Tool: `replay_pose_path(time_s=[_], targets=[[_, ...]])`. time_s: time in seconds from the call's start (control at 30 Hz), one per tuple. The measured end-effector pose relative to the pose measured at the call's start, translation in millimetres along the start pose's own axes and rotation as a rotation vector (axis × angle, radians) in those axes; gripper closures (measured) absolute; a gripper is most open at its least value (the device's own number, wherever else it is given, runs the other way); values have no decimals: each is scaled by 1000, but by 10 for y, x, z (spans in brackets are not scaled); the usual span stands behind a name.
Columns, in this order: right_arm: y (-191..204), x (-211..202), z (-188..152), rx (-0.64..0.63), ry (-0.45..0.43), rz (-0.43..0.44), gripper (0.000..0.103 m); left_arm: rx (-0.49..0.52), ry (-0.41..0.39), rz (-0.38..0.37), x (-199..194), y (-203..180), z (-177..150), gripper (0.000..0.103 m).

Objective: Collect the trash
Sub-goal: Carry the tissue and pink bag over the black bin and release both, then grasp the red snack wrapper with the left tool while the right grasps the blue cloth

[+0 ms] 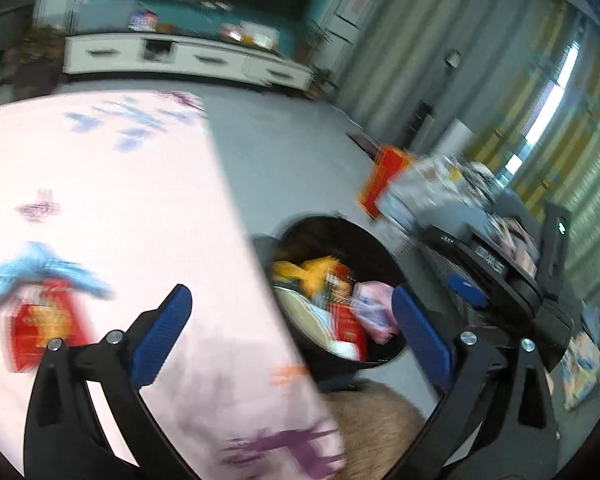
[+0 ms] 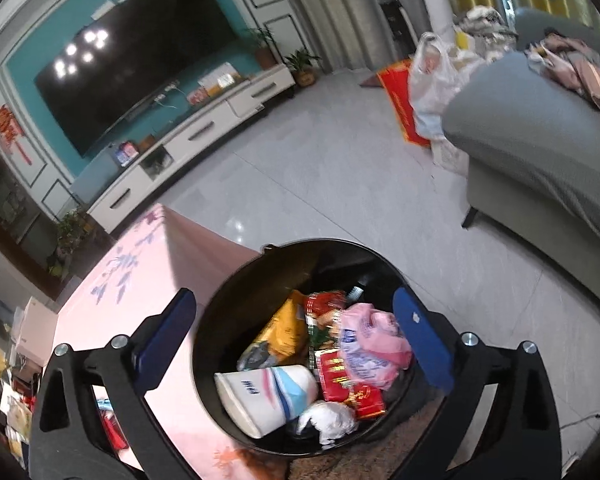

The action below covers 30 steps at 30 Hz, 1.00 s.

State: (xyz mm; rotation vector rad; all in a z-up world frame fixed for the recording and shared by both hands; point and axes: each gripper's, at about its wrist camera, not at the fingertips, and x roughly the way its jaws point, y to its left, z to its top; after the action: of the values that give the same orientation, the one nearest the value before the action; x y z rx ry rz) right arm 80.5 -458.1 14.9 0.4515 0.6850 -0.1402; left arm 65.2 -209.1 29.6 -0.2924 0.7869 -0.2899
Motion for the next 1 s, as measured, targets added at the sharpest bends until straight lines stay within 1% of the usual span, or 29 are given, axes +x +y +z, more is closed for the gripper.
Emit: replay_pose_path(time_s=[0.03,0.17,0.27,0.3,0.33,0.43,0.53,0.6,0.63,0.67,0.7,0.77,0.8,0.87,0.9,1.0], targets=[[68,-31,-13,-18,-8,14,5,-6,-15,25,-96,96,11,3],[314,-114,-62,-80,-26,54,4,-64,-99,180,-570,645,115,3],[538,-127,-135,-137,-15,104,4,-70,-138,296,-865,1015,193,3],[641,-115,-174,-162,-2,133,4,-82,-154,318,-955,1145,203,3],[736,-96,-211,-185,14,155,4,-97,-158,323,-1005,1244,211,3],[1081,-23,-383,-268,64,212,4,-185,-159,260,-1111,1632,195,3],[1427,95,-609,-362,128,270,4,-245,-139,240,-1064,1929,108,3],[1647,200,-795,-423,198,317,4,-280,-83,258,-910,2089,46,3],[1744,248,-877,-442,226,343,4,-292,-72,259,-855,2105,4,3],[1818,294,-938,-453,249,365,4,-313,-55,242,-799,2173,-51,4],[1891,352,-1003,-459,274,369,5,-327,-44,225,-767,2227,-91,4],[1975,422,-1072,-454,294,360,9,-347,-3,181,-658,2254,-175,5],[1986,461,-1084,-440,299,358,9,-336,14,163,-596,2220,-212,8],[1996,505,-1091,-415,304,354,11,-300,47,146,-495,2132,-257,19],[1983,526,-1090,-408,308,347,12,-285,60,137,-449,2092,-277,21],[1924,531,-1064,-407,299,326,12,-249,117,84,-256,1979,-336,33]])
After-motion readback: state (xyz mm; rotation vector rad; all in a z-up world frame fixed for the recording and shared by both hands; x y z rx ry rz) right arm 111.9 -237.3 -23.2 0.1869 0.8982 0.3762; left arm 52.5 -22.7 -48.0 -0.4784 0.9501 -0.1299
